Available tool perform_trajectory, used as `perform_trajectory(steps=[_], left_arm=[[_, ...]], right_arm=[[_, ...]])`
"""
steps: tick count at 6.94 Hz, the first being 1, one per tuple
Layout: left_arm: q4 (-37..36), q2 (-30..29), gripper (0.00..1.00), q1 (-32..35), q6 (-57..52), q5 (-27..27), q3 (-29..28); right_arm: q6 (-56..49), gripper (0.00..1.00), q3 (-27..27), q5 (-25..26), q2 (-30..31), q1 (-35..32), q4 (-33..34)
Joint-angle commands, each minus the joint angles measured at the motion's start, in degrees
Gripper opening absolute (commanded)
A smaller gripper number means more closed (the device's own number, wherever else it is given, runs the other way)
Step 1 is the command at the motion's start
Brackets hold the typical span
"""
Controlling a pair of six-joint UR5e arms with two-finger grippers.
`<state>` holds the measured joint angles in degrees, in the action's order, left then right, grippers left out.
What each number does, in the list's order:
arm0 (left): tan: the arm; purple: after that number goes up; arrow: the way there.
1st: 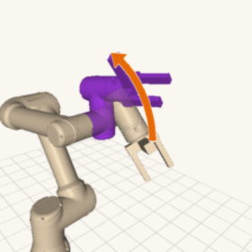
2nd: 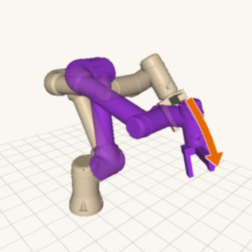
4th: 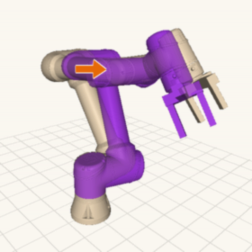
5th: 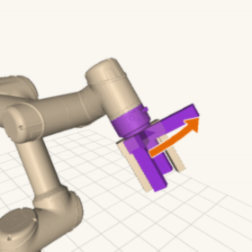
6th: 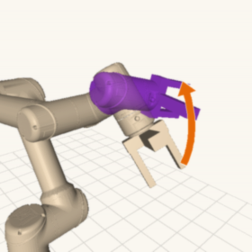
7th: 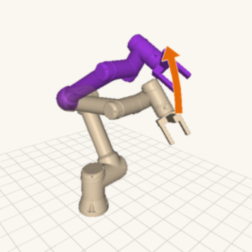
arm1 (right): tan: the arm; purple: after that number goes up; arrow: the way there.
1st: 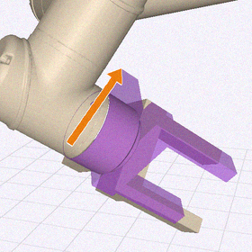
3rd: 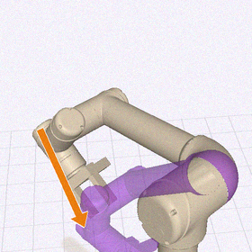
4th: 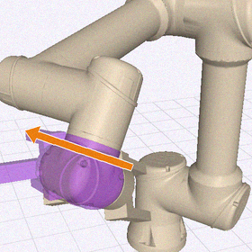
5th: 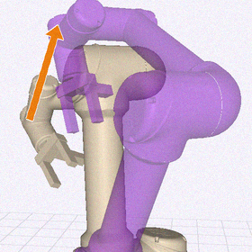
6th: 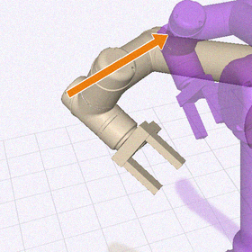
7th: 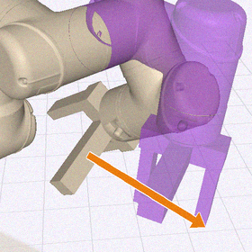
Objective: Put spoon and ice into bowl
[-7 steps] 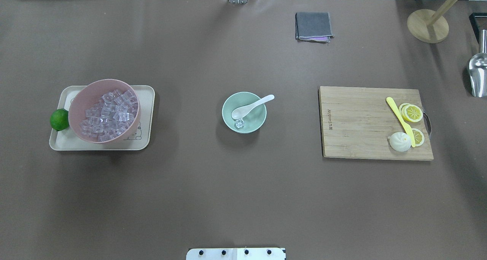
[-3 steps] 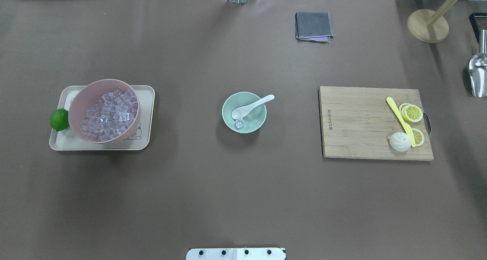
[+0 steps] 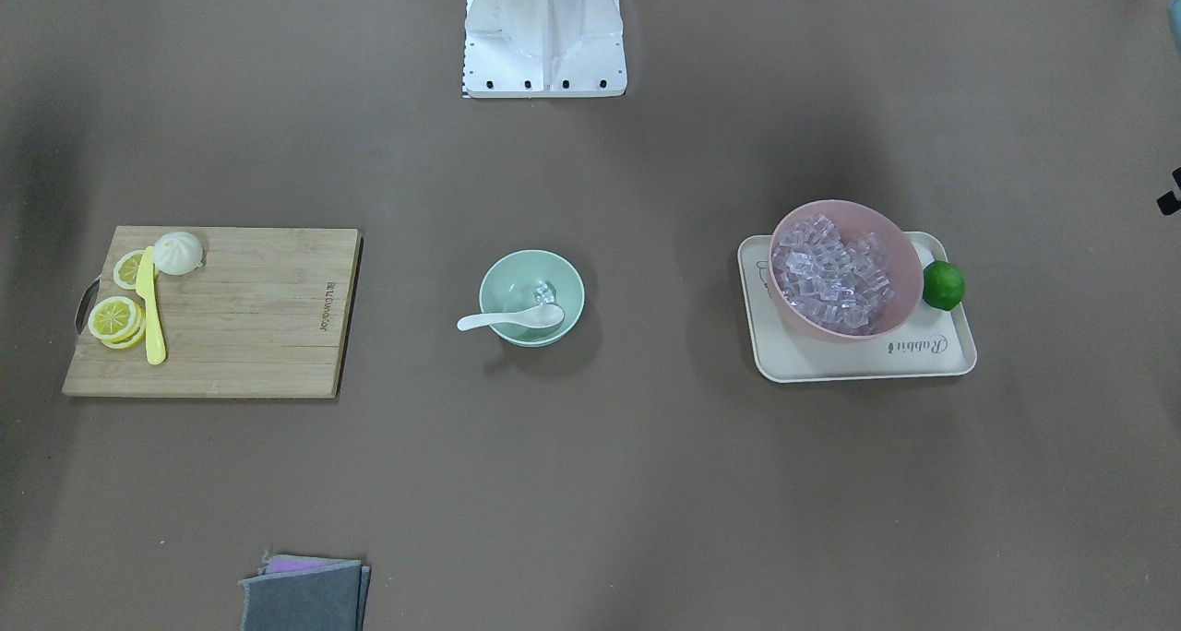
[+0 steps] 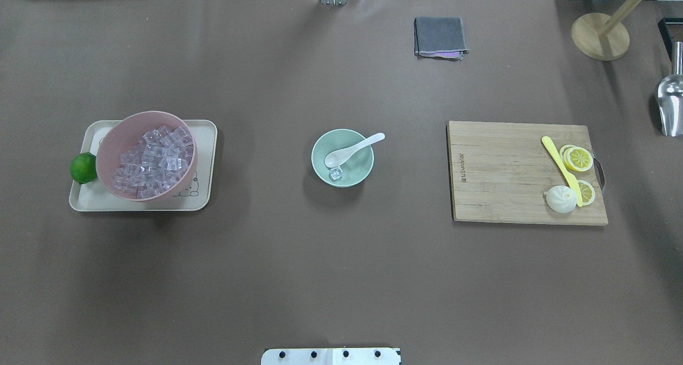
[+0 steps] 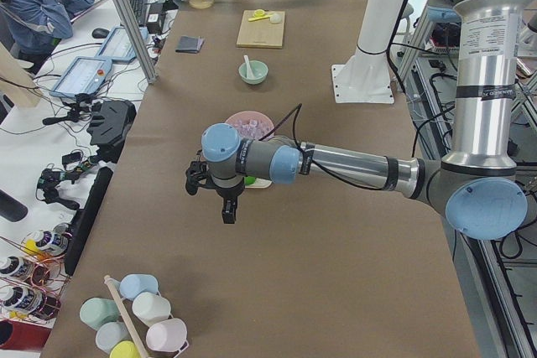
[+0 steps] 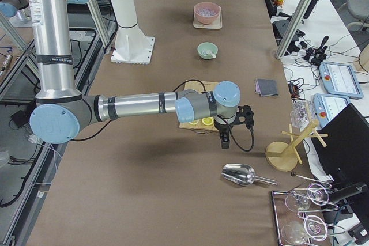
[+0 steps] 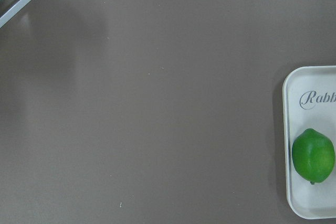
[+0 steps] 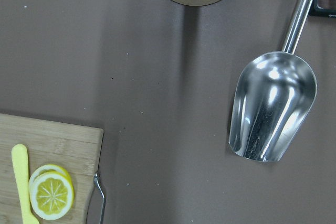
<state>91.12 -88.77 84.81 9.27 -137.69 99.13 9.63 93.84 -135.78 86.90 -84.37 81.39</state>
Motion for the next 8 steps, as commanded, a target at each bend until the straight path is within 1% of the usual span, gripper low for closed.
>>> perform_trajectory(steps=[1,2,8], left_arm=[[0.5,-0.3,0.98,1.5,-0.1,-0.2,-2.9],[0.5,-0.2,0.98,2.3,0.0,-0.2,-2.8],[0.5,0.3,0.98,2.3,-0.1,-0.2,-3.5]], right_arm=[[0.0,1.00,0.1,-0.6,0.1,0.0,0.0],[0.0,1.00,0.1,-0.8,0.1,-0.1,0.0],[0.1,1.00,-1.0,-0.6,0.3,-0.1,0.0]])
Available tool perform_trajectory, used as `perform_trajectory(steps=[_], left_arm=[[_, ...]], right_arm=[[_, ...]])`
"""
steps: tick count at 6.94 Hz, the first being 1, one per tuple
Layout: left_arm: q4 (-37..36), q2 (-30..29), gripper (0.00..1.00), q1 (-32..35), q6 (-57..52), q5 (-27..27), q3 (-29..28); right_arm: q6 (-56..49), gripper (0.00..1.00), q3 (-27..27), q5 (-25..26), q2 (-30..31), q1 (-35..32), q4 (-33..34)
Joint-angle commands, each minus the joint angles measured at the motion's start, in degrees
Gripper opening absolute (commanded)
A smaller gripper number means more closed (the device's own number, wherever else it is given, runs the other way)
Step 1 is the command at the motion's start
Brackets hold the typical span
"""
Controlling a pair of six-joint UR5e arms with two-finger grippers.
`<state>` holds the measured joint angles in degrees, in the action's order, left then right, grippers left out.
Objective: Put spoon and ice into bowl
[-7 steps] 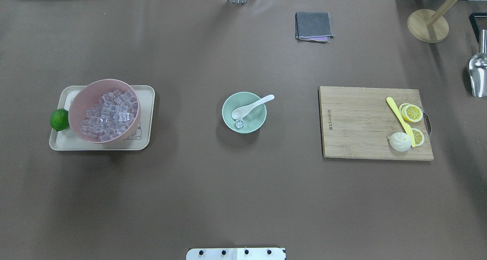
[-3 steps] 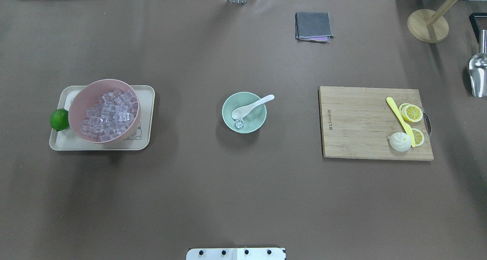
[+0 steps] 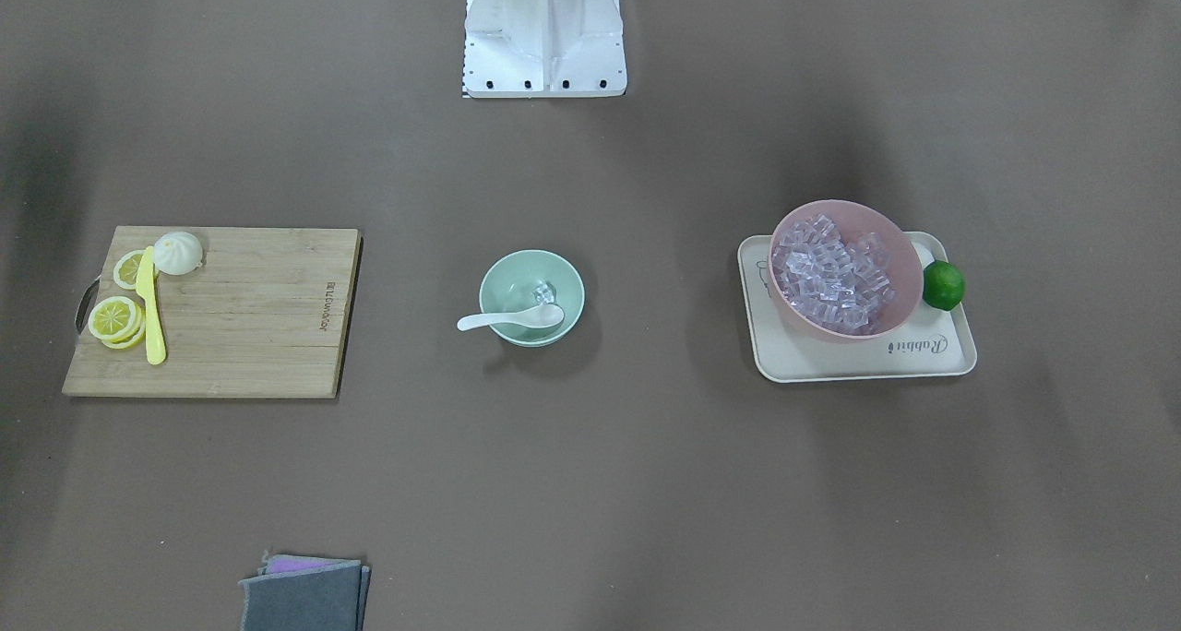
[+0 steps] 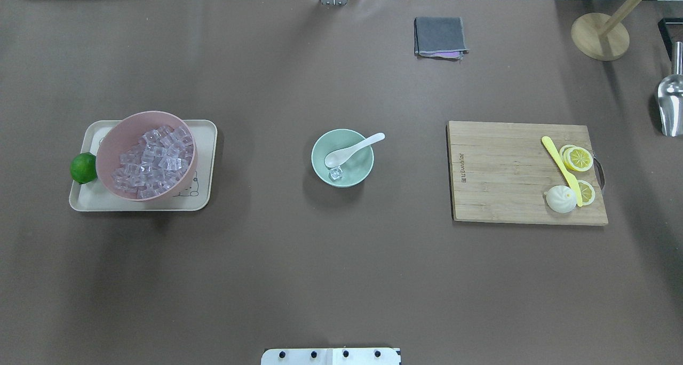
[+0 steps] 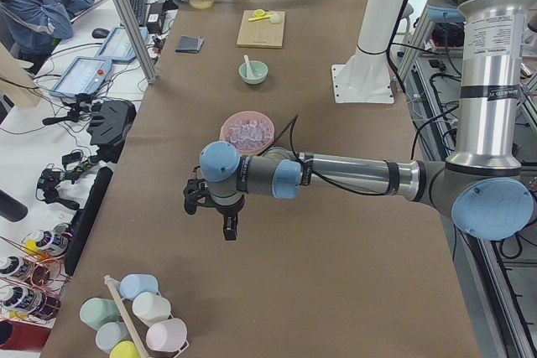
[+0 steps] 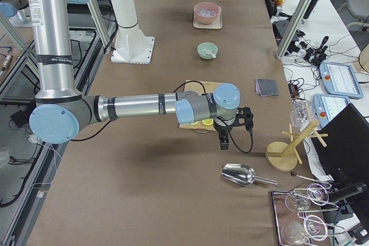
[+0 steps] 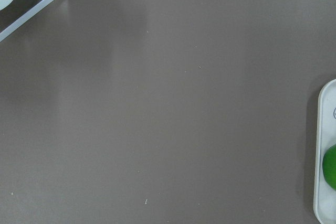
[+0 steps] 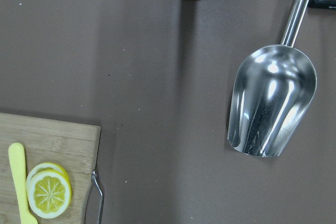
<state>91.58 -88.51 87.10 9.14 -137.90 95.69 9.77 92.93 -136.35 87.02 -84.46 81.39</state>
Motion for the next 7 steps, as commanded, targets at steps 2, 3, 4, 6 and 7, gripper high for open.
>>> perform_trajectory(steps=[2,3,4,6,7], left_arm=[[0.0,-0.3,0.98,-0.1,0.0,0.0,-0.2],[0.0,-0.4,0.98,-0.1,0.0,0.1,-0.2],[0.0,-0.5,0.98,-0.1,0.0,0.1,-0.2],[0.0,0.0,0.98,0.4,0.1,0.1,0.0],[0.0,0.0,0.98,0.4,0.1,0.1,-0.1]], right_arm=[[0.0,1.00,-0.1,0.0,0.4,-0.4,0.0],[0.0,1.00,-0.1,0.0,0.6,-0.4,0.0],[0.0,1.00,-0.1,0.0,0.6,-0.4,0.0],[-0.1,1.00,0.2,-0.1,1.0,-1.4,0.0],[-0.1,1.00,0.2,-0.1,1.7,-1.7,0.0]])
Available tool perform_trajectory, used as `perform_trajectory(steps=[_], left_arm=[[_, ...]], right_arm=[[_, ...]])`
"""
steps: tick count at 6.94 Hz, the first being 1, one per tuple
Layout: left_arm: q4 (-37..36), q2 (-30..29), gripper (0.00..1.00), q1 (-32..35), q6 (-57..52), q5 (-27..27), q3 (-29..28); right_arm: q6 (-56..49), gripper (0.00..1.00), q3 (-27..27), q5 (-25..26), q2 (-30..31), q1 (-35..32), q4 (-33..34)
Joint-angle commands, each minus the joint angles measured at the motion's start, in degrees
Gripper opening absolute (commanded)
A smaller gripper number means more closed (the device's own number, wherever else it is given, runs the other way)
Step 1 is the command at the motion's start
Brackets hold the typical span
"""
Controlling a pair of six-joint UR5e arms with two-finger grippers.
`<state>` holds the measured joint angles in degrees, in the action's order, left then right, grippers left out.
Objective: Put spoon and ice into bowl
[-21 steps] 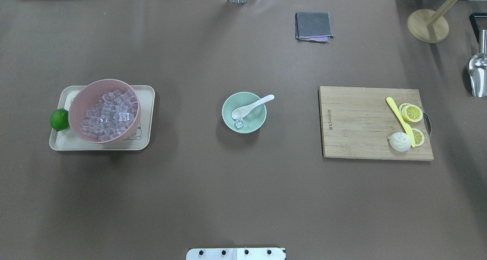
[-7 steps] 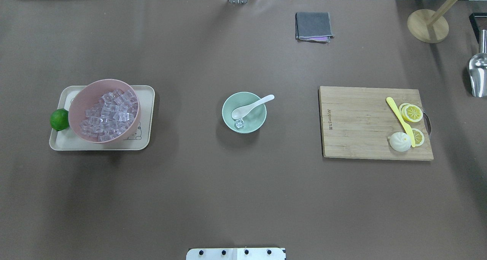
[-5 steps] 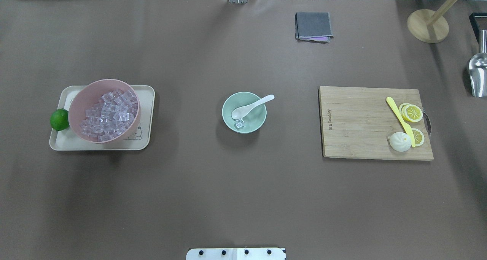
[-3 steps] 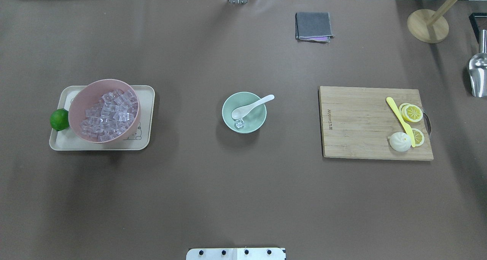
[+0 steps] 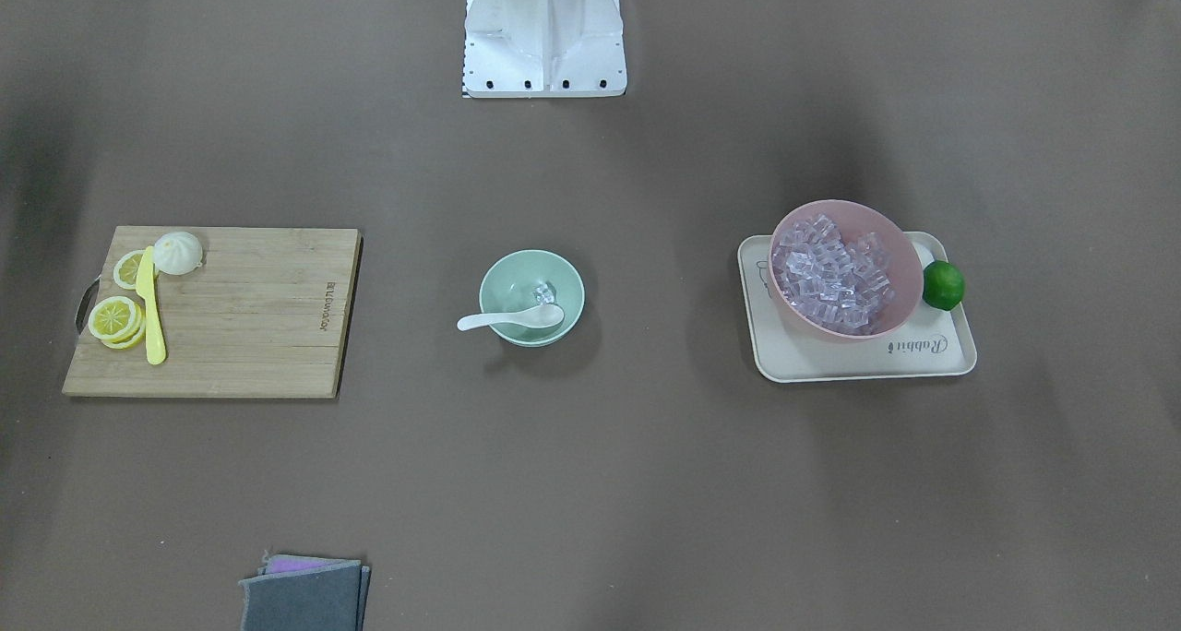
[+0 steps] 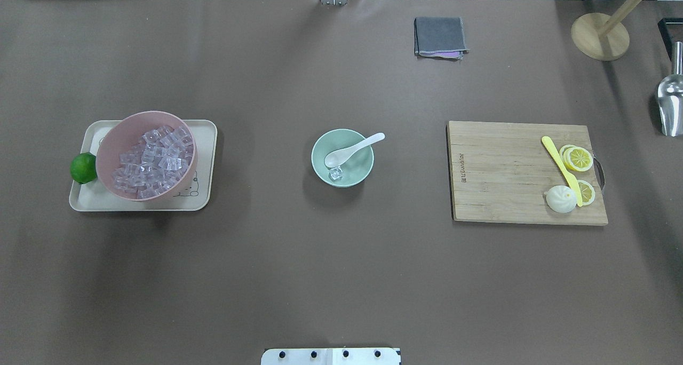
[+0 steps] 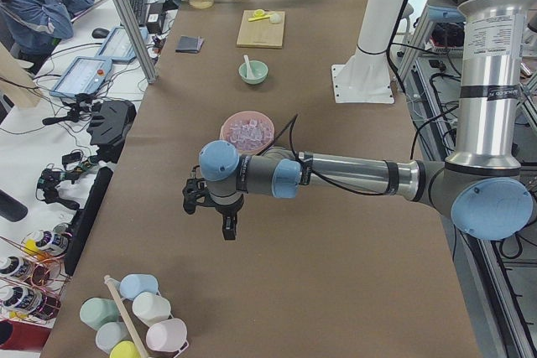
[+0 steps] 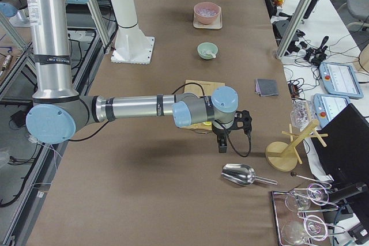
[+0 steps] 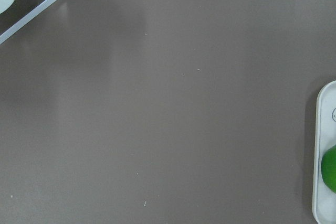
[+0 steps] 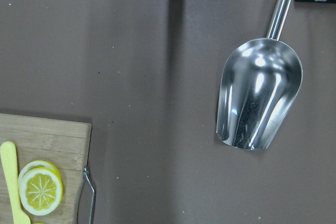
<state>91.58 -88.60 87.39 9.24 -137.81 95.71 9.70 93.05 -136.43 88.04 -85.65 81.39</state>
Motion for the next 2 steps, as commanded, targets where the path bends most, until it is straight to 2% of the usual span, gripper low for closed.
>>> perform_trajectory(steps=[1,2], left_arm=[[0.0,0.0,0.98,0.1,-0.1,0.0,-0.2],[0.0,-0.1,0.98,0.1,-0.1,0.0,-0.1]], right_arm=[[0.1,1.00,-0.1,-0.1,0.6,-0.5,0.0],[0.1,1.00,-0.1,-0.1,0.6,-0.4,0.0]])
